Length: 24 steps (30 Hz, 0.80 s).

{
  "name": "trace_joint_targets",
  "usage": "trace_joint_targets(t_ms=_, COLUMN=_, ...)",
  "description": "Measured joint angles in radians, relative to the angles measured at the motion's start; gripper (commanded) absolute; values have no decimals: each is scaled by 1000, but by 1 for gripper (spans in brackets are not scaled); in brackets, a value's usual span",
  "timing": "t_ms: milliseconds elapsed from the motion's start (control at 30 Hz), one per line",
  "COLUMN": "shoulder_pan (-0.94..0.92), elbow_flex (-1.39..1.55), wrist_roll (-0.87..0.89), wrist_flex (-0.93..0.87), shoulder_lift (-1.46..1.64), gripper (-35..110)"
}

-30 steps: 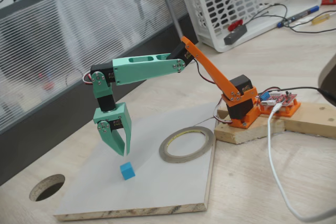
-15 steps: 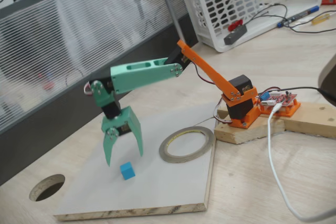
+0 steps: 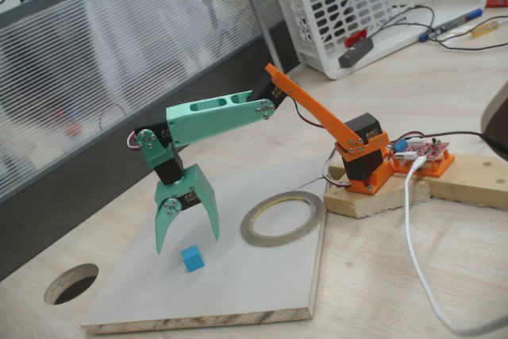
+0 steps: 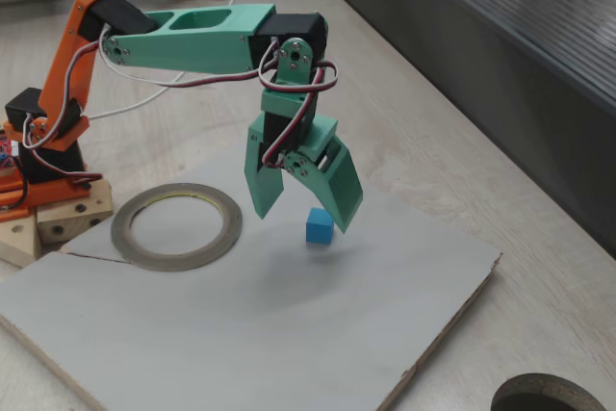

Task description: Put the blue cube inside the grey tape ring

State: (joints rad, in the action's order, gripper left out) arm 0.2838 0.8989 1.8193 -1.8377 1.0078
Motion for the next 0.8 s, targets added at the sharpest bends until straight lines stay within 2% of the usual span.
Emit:
trace_joint_targets(t_ms=367, shoulder_pan=3, elbow_flex=-6, wrist_roll=0, wrist_flex=0, shoulder_lift=-149, gripper=73)
trace_joint_targets(t_ms=800, shoulder_pan=0, elbow_flex=-14, wrist_roll=0, wrist_flex=20, shoulder_lift=-158, gripper=73)
